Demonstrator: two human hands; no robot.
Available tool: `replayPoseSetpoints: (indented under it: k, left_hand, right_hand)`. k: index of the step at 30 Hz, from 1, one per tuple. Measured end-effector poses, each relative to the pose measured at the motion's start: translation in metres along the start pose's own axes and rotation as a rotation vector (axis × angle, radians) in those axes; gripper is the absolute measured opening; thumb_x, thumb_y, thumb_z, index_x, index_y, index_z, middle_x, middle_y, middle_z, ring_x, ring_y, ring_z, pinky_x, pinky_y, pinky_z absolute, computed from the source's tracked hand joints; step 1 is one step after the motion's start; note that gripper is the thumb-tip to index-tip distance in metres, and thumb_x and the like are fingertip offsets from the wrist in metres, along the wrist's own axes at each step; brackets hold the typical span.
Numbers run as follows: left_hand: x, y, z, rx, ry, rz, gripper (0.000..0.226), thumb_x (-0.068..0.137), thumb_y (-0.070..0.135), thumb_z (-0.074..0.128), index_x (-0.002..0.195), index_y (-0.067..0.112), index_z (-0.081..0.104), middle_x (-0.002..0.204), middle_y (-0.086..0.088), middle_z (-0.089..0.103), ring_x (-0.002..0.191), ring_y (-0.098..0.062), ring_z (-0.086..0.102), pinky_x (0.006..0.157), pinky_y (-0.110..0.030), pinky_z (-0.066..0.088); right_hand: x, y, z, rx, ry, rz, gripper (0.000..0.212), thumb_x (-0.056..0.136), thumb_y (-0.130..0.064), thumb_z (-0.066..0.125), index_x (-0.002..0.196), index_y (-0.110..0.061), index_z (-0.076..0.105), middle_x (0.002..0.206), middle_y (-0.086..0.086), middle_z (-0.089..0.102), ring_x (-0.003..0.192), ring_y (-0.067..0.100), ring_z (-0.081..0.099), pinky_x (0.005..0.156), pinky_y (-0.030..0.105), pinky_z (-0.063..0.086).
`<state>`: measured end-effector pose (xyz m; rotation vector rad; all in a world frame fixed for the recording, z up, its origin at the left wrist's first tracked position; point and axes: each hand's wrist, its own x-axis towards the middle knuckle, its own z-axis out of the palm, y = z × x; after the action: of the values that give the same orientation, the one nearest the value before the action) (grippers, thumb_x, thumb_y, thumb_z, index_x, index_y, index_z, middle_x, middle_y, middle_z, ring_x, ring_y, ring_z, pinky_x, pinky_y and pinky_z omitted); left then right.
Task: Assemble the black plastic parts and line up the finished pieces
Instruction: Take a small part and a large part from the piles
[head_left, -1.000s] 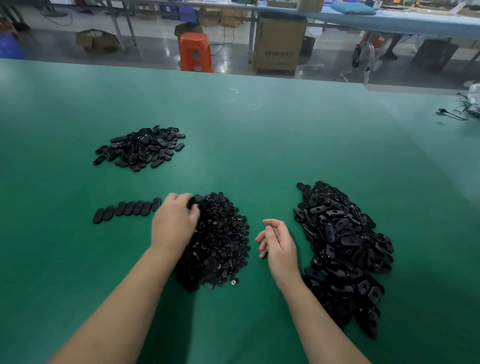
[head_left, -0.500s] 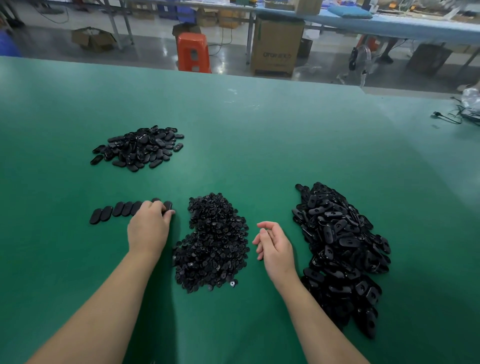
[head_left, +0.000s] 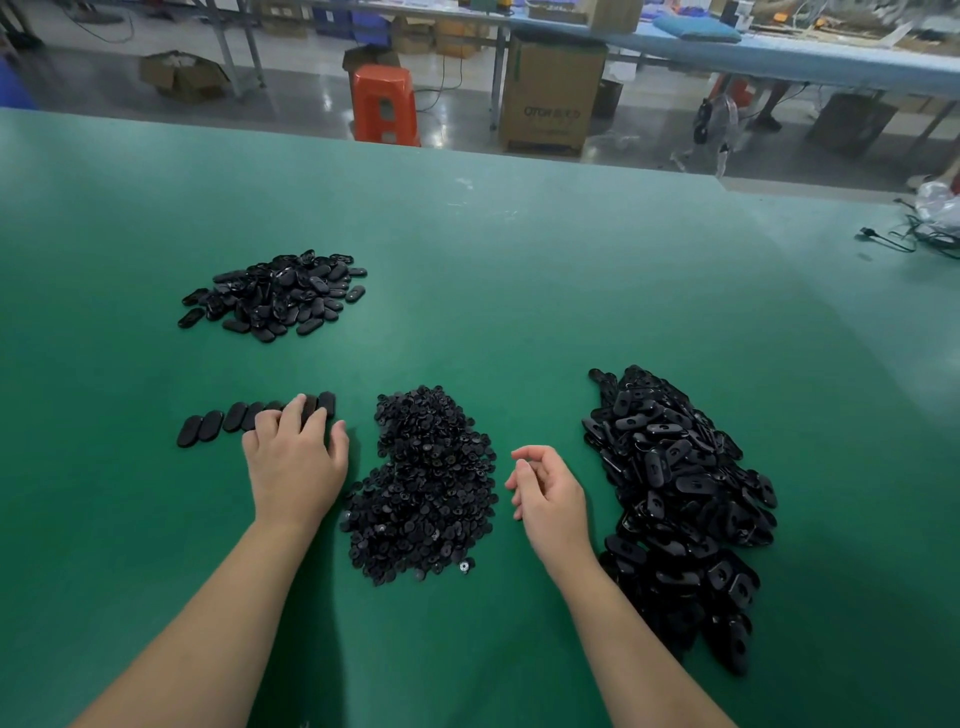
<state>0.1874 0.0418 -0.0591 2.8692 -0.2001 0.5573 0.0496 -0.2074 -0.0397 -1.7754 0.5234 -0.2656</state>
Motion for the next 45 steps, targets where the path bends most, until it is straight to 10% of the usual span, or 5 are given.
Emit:
replayPoseSetpoints:
  k: [8,14,22,45]
  left_hand:
    - [0.001,0.001,0.002,0.016,-0.015,0.047,0.049,0.093,0.04,0.043,0.115,0.01,0.074,0.122,-0.011,0.07,0.106,-0.037,0.048,0.084,-0.049,0.038]
    - [0.002,0.002,0.002,-0.009,-0.021,0.034,0.048,0.091,0.035,0.046,0.117,0.005,0.072,0.121,-0.018,0.067,0.108,-0.04,0.05,0.086,-0.051,0.04]
    - [0.003,0.0,0.001,-0.045,0.021,0.062,0.042,0.089,0.029,0.048,0.114,0.005,0.072,0.119,-0.02,0.066,0.107,-0.041,0.05,0.084,-0.052,0.041]
    - [0.003,0.0,-0.001,-0.075,0.008,0.109,0.04,0.089,0.028,0.049,0.109,0.003,0.072,0.117,-0.02,0.066,0.106,-0.041,0.052,0.084,-0.052,0.044]
  right_hand:
    - [0.025,-0.015,-0.022,-0.252,0.012,-0.005,0.015,0.102,-0.015,0.055,0.102,-0.024,0.066,0.084,-0.009,0.07,0.053,0.0,0.05,0.048,0.017,0.041]
    - [0.072,-0.036,-0.067,-0.951,0.034,-0.067,0.036,0.103,-0.018,0.053,0.139,-0.012,0.054,0.136,0.008,0.055,0.11,0.028,0.064,0.088,0.037,0.051]
    - [0.097,-0.037,-0.077,-1.281,-0.149,0.048,0.03,0.102,-0.023,0.055,0.131,-0.015,0.054,0.13,0.007,0.056,0.107,0.028,0.062,0.082,0.036,0.051]
    - [0.085,-0.043,-0.084,-0.79,-0.146,0.016,0.029,0.088,-0.031,0.078,0.114,-0.021,0.072,0.099,-0.004,0.066,0.079,0.013,0.062,0.068,0.025,0.048]
